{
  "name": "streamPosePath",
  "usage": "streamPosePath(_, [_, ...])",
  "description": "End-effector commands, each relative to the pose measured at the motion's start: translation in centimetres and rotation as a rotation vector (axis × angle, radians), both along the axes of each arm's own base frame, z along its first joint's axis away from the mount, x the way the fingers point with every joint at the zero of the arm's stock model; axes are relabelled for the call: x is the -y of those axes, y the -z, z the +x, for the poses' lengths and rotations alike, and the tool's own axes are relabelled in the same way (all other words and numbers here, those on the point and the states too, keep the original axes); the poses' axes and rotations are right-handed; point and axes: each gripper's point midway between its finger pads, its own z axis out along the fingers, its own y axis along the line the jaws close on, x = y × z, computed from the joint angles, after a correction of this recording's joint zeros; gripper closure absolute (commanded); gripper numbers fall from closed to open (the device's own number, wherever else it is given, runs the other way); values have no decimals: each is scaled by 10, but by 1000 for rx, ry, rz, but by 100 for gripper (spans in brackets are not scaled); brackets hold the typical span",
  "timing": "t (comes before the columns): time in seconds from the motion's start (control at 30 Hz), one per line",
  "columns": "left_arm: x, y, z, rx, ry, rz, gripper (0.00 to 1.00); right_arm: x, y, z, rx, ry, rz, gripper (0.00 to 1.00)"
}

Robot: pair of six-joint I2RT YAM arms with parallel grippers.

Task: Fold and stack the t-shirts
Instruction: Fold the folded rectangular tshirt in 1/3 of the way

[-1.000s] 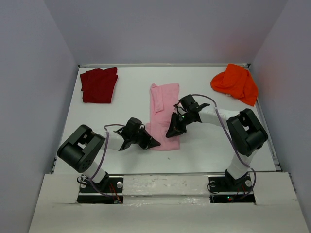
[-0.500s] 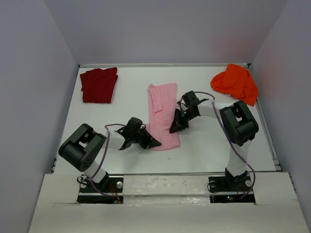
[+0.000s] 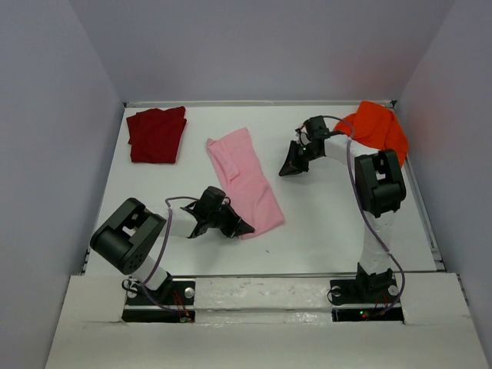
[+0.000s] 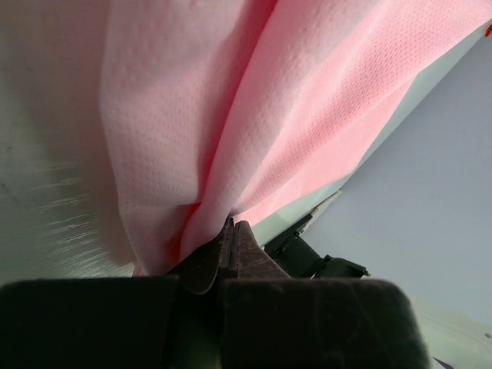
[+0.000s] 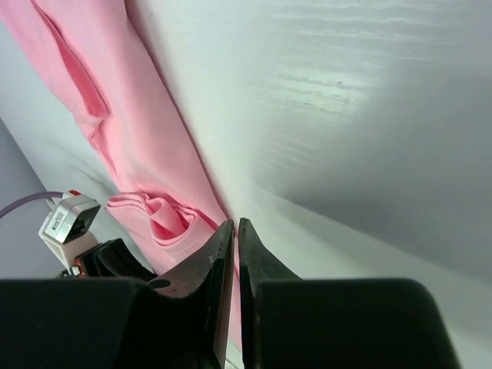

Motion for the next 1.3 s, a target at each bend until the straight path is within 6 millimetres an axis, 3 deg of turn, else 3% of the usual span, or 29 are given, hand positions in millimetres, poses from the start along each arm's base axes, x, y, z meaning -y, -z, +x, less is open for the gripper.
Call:
streamPosePath(0.0, [0,-1,-5,-3,31,15,100,8,-22,0,19,-18,0,88])
streamPosePath(0.13, [2,-2,-2,-1,40,19,100,-3,-36,-8,-24,-15,83,89])
streamPosePath(0.33, [3,-2,-2,3,44,19,100,-37,-54,-34,-34,-89,135,89])
streamPosePath(0.63, [-1,-3,-5,5,38,20,100,-51,-66,-52,-64,-119,190,90])
streamPosePath(0.83, [0,-4,-4,9,36,20,100,-64,-41,-66,-144,-131,250,91])
streamPosePath(0.97, [-2,-5,-5,7,30,20,100,-86,-25,-73,-169,-180,295,92])
streamPosePath(1.27, [-4,-7,-6,10,21,18,100,-102,-5,-56,-178,-202,323,93])
